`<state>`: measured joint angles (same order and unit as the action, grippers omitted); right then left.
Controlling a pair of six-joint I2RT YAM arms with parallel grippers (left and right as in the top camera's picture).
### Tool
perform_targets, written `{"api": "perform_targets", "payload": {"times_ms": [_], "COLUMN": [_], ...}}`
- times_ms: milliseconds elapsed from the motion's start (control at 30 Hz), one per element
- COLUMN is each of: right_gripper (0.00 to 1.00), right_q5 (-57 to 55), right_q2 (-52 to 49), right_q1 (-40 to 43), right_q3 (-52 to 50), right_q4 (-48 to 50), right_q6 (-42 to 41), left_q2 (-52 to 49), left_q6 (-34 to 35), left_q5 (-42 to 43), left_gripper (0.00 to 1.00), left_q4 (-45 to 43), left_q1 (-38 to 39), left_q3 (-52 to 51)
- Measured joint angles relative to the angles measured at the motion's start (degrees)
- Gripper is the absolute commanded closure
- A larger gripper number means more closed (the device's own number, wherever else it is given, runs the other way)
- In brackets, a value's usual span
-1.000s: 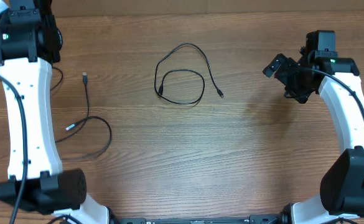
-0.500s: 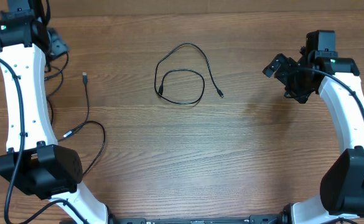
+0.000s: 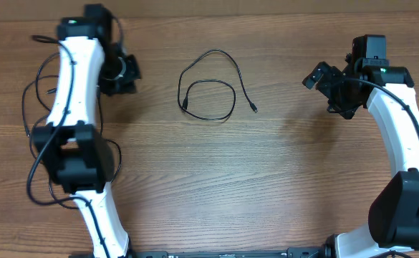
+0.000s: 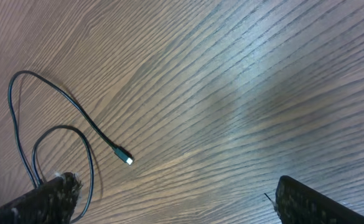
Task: Untangle cables
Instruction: 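Lay the cable down at the left side and open the left gripper, then reach left gripper to the last cable loop at center and grasp it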
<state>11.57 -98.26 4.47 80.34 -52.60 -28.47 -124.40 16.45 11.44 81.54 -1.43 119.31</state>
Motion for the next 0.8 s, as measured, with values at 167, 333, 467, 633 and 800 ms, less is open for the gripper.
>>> {"api": "perform_targets", "payload": {"times_ms": [167,333,467,633,800], "right_gripper": [0.0,0.0,0.0,0.0,0.0], "right_q5": [0.0,0.0,0.0,0.0,0.0], "right_q2": [0.0,0.0,0.0,0.0,0.0], "right_q1": [0.0,0.0,0.0,0.0,0.0], "right_q3": [0.0,0.0,0.0,0.0,0.0], "right_q4": [0.0,0.0,0.1,0.0,0.1], "right_q6": [0.0,0.0,0.0,0.0,0.0], "left_q2": [-7.1,-8.9,-8.9,-8.9,-8.9], "left_q6": [-0.2,-0.4,-0.1,3.0,7.6], "left_q5": [1.0,1.2,-1.1,-8.7,-17.3], "left_gripper": [0.62,0.14,0.05,0.05,0.08], "left_q4": [-3.3,-8.5,-12.0,-13.9,-15.5], "left_q1": [6.8,11.4,14.8,19.1,22.5], "left_q3": [0.0,0.0,0.0,0.0,-1.3]}}
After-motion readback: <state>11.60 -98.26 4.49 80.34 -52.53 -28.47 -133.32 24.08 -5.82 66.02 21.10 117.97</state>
